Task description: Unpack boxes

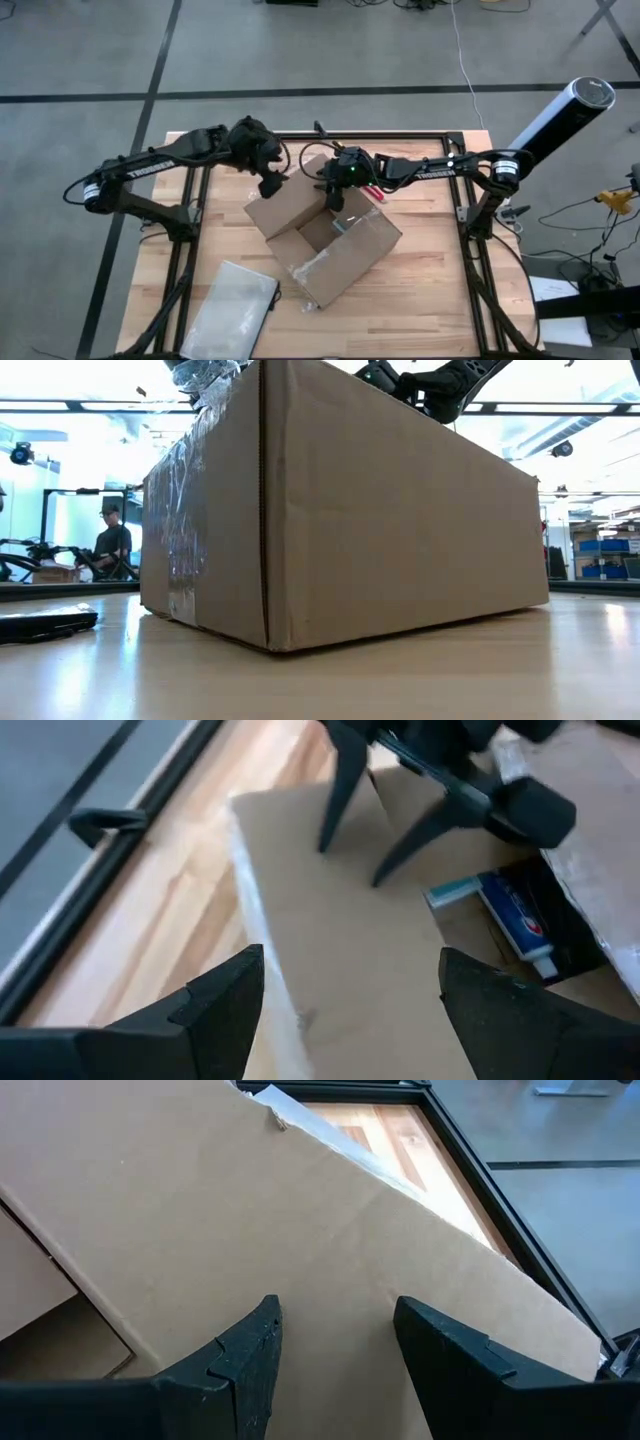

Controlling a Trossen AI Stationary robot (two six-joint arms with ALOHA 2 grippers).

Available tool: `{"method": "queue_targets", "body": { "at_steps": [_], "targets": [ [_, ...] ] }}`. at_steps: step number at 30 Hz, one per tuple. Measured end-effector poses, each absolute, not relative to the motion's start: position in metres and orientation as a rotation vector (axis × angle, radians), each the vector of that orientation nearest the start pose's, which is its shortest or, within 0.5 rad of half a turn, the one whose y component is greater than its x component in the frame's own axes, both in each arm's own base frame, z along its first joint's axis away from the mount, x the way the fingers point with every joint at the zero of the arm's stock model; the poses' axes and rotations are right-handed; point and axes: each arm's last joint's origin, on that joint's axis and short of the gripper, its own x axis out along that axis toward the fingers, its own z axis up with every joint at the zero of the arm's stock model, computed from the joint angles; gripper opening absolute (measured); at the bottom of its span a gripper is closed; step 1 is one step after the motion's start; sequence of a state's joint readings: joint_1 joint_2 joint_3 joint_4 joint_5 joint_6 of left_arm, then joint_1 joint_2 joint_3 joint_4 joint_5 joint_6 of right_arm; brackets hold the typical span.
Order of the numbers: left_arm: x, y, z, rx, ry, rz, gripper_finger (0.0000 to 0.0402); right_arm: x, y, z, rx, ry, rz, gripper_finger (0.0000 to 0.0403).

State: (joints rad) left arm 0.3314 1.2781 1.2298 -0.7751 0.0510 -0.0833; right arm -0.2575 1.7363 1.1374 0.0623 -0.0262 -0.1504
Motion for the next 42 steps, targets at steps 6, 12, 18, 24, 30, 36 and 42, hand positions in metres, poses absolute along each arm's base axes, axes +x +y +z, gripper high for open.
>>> {"method": "queue_targets", "body": {
  "at_steps": [6,12,18,24,30,36,42],
  "targets": [
    [0.255,0.065,0.311,-0.235,0.794,0.221,0.0277,0.370,-0.098,0.226,-0.069,0.550,-0.187,0.0183],
    [0.261,0.058,0.293,-0.258,0.769,0.219,0.0277,0.370,-0.098,0.225,-0.068,0.554,-0.188,0.0183],
    [0.257,0.060,0.276,-0.260,0.812,0.340,0.0277,0.370,-0.098,0.225,-0.068,0.554,-0.188,0.0183],
    [0.254,0.059,0.265,-0.282,0.845,0.354,0.0277,0.370,-0.098,0.225,-0.068,0.554,-0.188,0.0183],
    [0.254,0.056,0.261,-0.291,0.852,0.338,0.0277,0.370,-0.098,0.225,-0.068,0.552,-0.189,0.0183],
    [0.255,0.050,0.260,-0.305,0.849,0.302,0.0277,0.370,-0.098,0.225,-0.068,0.550,-0.190,0.0183],
    [0.265,0.032,0.265,-0.298,0.774,0.201,0.0277,0.370,-0.098,0.226,-0.059,0.548,-0.193,0.0183]
  ]
}}
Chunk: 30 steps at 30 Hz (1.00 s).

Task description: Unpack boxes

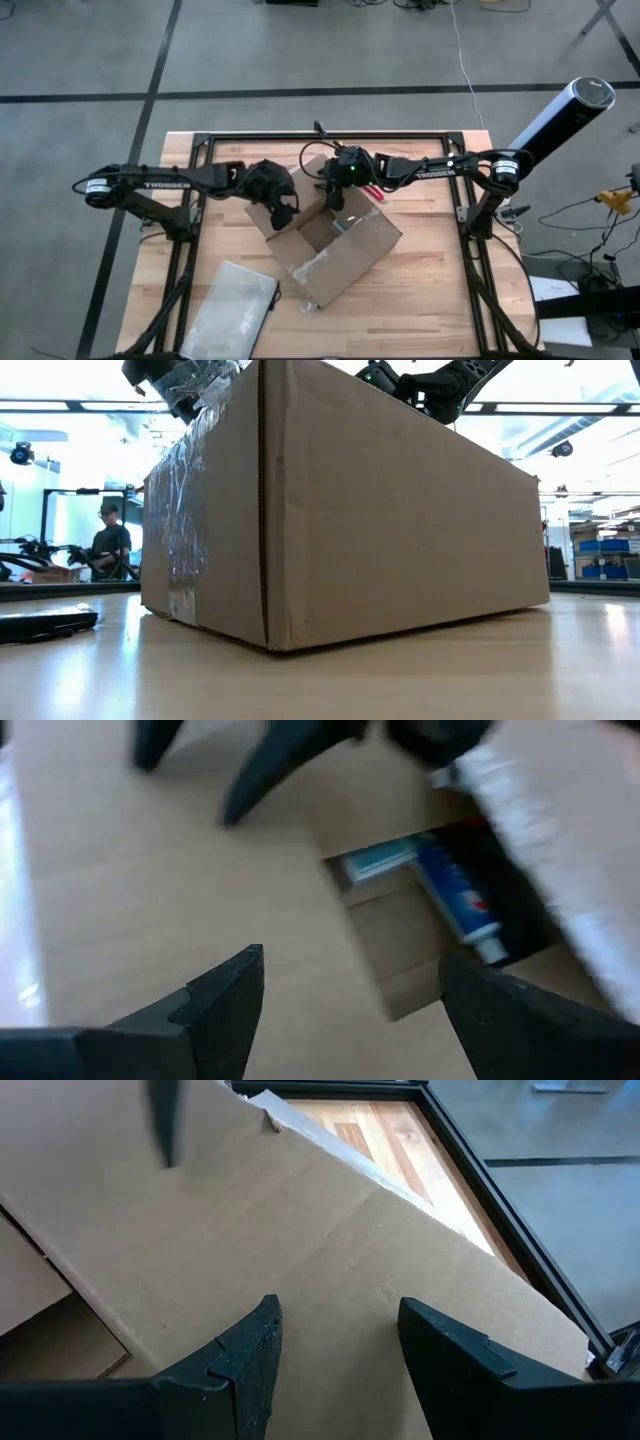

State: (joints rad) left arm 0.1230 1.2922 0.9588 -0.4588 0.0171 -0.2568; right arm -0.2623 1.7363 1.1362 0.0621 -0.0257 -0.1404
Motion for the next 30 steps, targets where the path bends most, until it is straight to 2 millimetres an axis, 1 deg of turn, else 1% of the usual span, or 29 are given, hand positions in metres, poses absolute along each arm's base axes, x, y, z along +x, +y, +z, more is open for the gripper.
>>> {"method": "queue_targets", "body": {
  "at_steps": [2,7,11,14,26,30],
  "targets": [
    [0.265,0.027,0.265,-0.282,0.770,0.200,0.0277,0.370,-0.099,0.226,-0.057,0.548,-0.194,0.0183],
    [0.263,0.023,0.263,-0.249,0.784,0.330,0.0277,0.370,-0.099,0.226,-0.046,0.547,-0.196,0.0183],
    [0.265,0.020,0.258,-0.263,0.808,0.337,0.0277,0.370,-0.099,0.225,-0.046,0.548,-0.196,0.0183],
    [0.270,0.017,0.250,-0.254,0.842,0.334,0.0277,0.370,-0.099,0.225,-0.046,0.550,-0.196,0.0183],
    [0.289,0.019,0.207,-0.205,1.011,0.402,0.0277,0.370,-0.099,0.225,-0.042,0.549,-0.196,0.0183],
    [0.291,0.020,0.205,-0.197,1.016,0.444,0.0273,0.370,-0.098,0.225,-0.041,0.549,-0.192,0.0183]
  ]
}}
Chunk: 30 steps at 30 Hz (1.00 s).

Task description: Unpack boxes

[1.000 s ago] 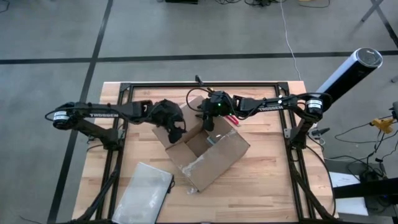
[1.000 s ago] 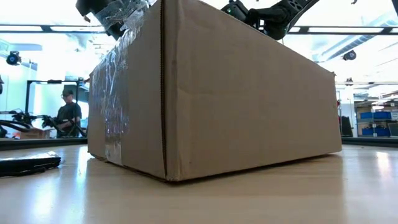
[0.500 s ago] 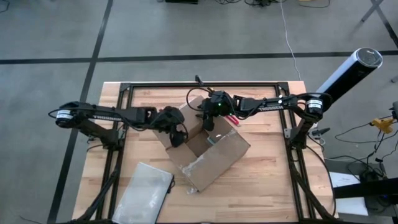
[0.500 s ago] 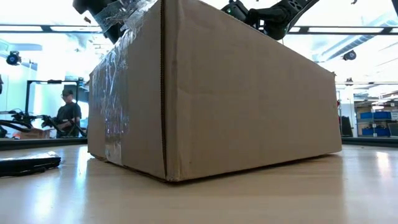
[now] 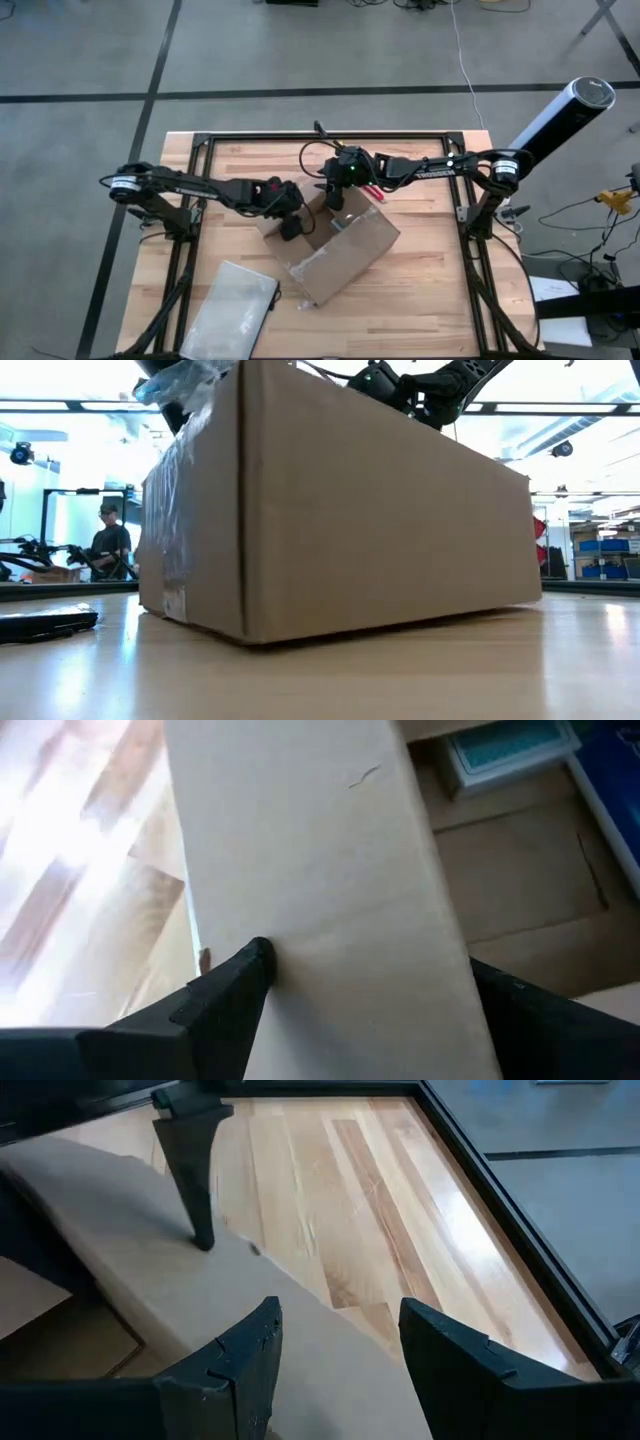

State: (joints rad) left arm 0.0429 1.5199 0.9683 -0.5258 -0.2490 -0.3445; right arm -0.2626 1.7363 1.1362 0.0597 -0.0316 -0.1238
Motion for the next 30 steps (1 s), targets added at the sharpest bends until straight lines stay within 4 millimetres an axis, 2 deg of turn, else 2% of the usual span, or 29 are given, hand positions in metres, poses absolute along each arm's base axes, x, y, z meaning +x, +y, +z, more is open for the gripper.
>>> {"method": "queue_targets", "body": {
  "at_steps": [2,4,8,12,14,24,30],
  "targets": [
    [0.292,0.020,0.207,-0.197,1.010,0.452,0.0261,0.370,-0.098,0.225,-0.033,0.548,-0.163,0.0183],
    [0.293,0.020,0.211,-0.200,0.999,0.452,0.0232,0.370,-0.095,0.226,-0.014,0.539,-0.095,0.0183],
    [0.295,0.021,0.217,-0.206,0.979,0.450,0.0145,0.368,-0.090,0.232,0.018,0.514,0.025,0.0183],
    [0.294,0.024,0.217,-0.212,0.983,0.462,0.0045,0.362,-0.086,0.240,0.033,0.515,0.075,0.0183],
    [0.293,0.027,0.217,-0.217,0.989,0.472,0.0013,0.359,-0.083,0.243,0.056,0.524,0.126,0.0183],
    [0.293,0.035,0.217,-0.226,0.985,0.493,0.0002,0.359,-0.078,0.226,0.107,0.617,0.225,0.0183],
    [0.293,0.035,0.217,-0.227,0.982,0.493,0.0001,0.359,-0.081,0.215,0.123,0.674,0.225,0.0183]
  ]
}}
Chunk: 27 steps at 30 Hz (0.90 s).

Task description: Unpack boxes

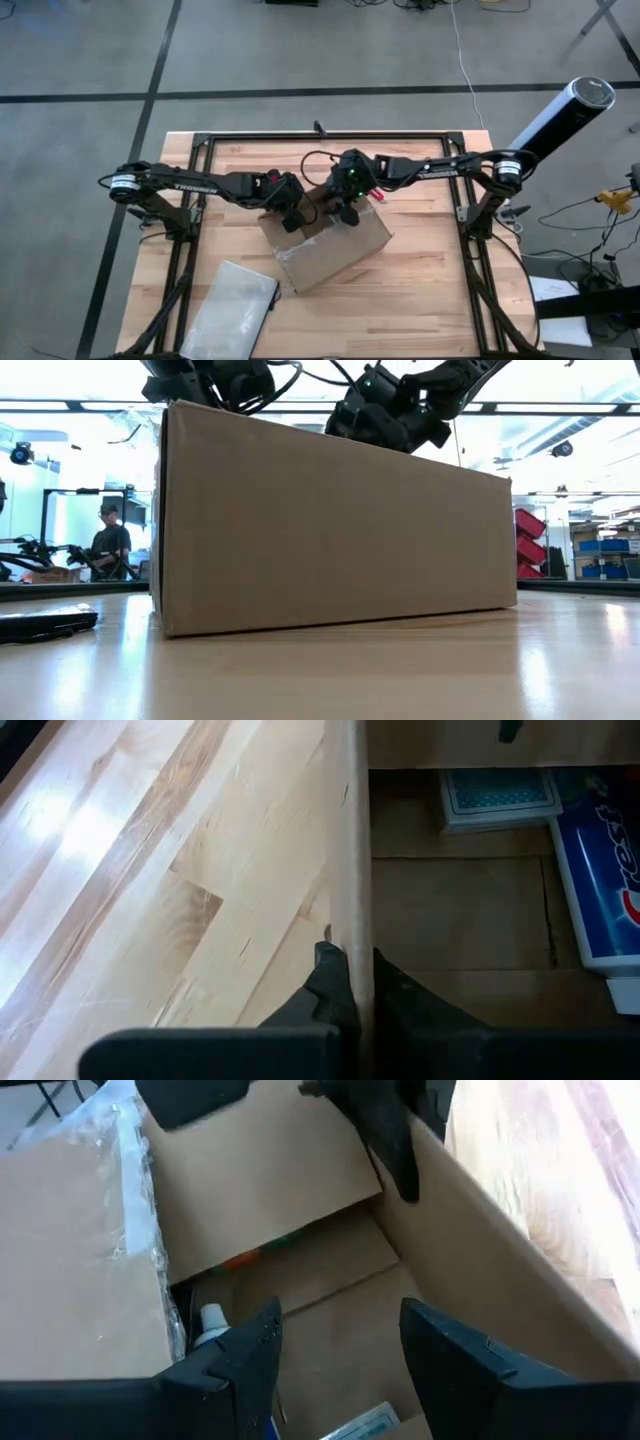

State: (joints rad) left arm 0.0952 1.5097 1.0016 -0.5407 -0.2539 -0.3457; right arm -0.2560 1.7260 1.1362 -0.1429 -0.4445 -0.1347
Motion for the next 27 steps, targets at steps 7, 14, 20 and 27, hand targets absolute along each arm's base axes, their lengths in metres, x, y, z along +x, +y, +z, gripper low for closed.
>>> {"method": "queue_targets", "body": {
  "at_steps": [7,14,20,27],
  "targets": [
    [0.293,0.038,0.218,-0.222,0.980,0.494,0.0000,0.351,-0.077,0.208,0.164,0.761,0.315,0.0183],
    [0.292,0.044,0.218,-0.225,0.980,0.499,0.0000,0.349,-0.072,0.211,0.233,0.754,0.423,0.0183],
    [0.292,0.046,0.218,-0.227,0.978,0.501,0.0000,0.352,-0.066,0.224,0.303,0.735,0.522,0.0183],
    [0.292,0.049,0.219,-0.230,0.971,0.505,0.0000,0.355,-0.056,0.242,0.366,0.727,0.633,0.0183]
  ]
}}
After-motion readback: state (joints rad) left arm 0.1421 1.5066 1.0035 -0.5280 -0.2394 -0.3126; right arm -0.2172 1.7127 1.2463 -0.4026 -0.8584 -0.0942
